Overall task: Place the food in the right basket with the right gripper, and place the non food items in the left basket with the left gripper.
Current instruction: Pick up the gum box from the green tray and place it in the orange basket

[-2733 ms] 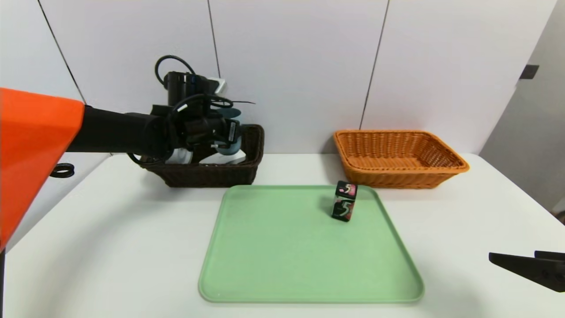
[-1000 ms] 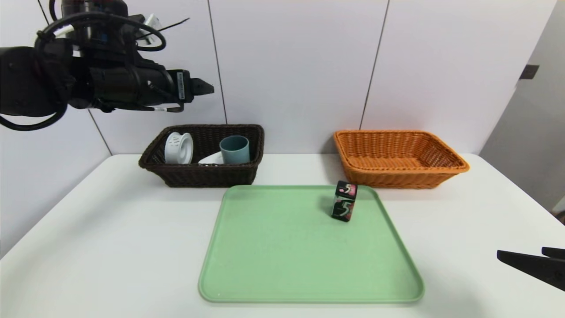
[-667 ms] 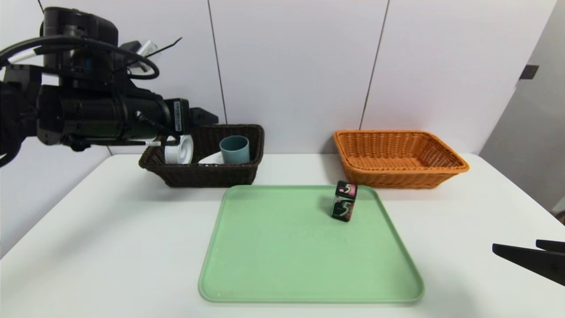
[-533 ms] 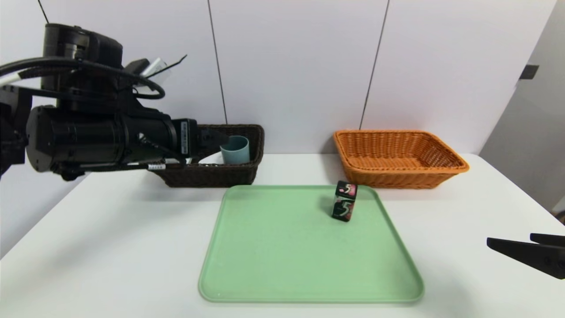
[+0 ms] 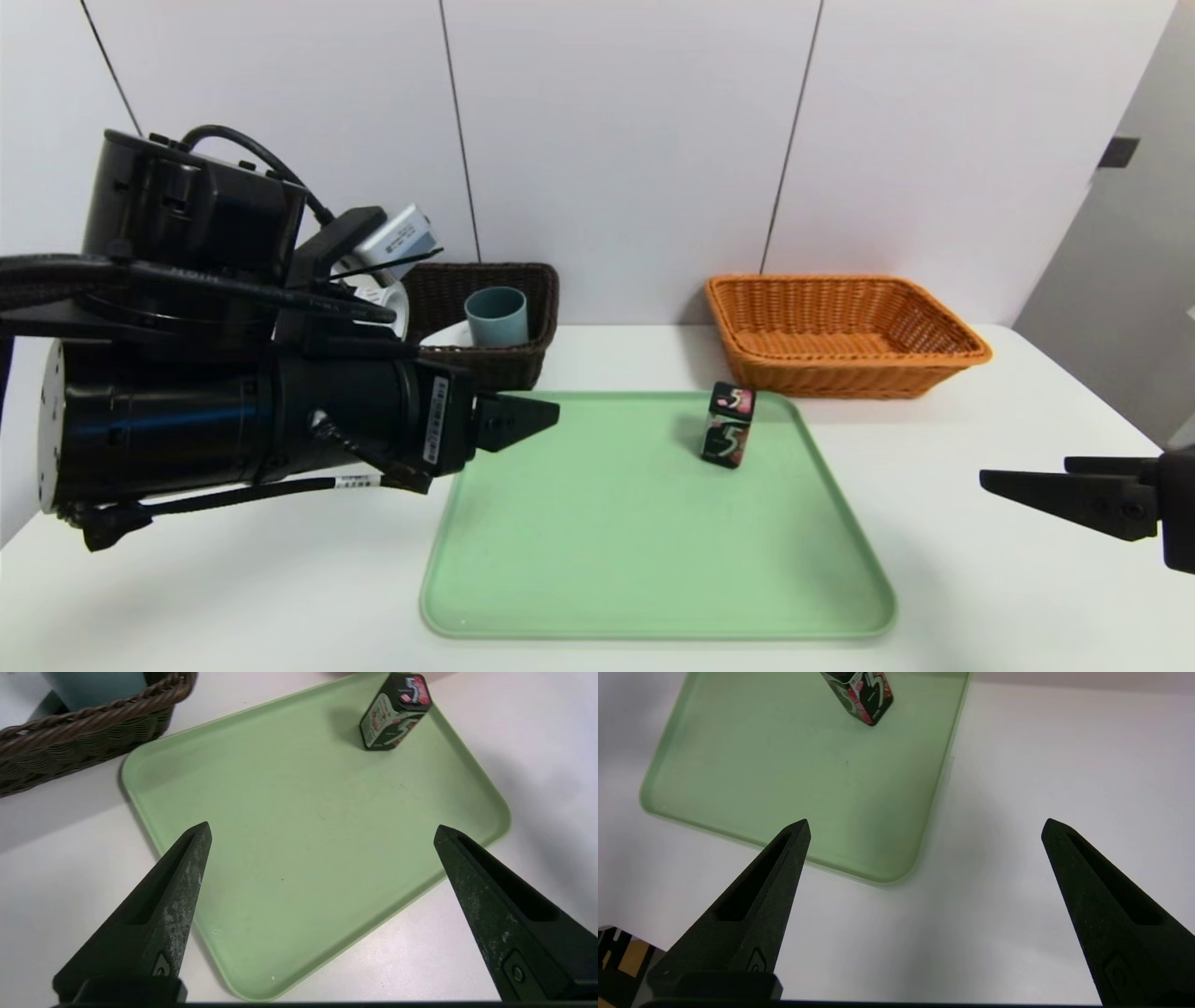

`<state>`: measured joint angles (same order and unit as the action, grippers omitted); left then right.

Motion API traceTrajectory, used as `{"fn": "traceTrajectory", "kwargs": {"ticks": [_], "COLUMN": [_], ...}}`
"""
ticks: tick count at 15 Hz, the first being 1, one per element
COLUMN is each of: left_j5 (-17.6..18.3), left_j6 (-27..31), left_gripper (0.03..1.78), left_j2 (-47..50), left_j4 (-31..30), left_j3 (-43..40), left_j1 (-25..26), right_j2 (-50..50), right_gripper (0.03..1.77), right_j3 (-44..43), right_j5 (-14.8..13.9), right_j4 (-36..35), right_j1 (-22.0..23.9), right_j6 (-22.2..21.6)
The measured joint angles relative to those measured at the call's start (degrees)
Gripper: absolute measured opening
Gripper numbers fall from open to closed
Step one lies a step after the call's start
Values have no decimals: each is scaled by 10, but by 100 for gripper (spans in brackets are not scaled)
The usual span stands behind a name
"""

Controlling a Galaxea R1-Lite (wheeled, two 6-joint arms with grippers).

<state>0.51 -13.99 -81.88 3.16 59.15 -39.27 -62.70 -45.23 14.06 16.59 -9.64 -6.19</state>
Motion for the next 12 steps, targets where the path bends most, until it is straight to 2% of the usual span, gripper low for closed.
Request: {"fn": "traceTrajectory", "kwargs": {"ticks": [5, 8, 12], "left_j5": [1, 1, 0], "left_j6": [27, 28, 27], "left_gripper": [169, 169, 169], "left_j2": [-1, -3, -9], "left_j4": [-1, -2, -3], "left_j3": [-25, -33, -35], "left_j1": [-31, -33, -34], "right_j2": [-78, -147, -247], "right_gripper": [171, 171, 171], "right_j3": [-97, -190, -323], "right_j5": [-2, -5, -6], "right_j4": [44, 96, 200], "right_j1": [-51, -74, -97], "right_j6": [-2, -2, -5]}}
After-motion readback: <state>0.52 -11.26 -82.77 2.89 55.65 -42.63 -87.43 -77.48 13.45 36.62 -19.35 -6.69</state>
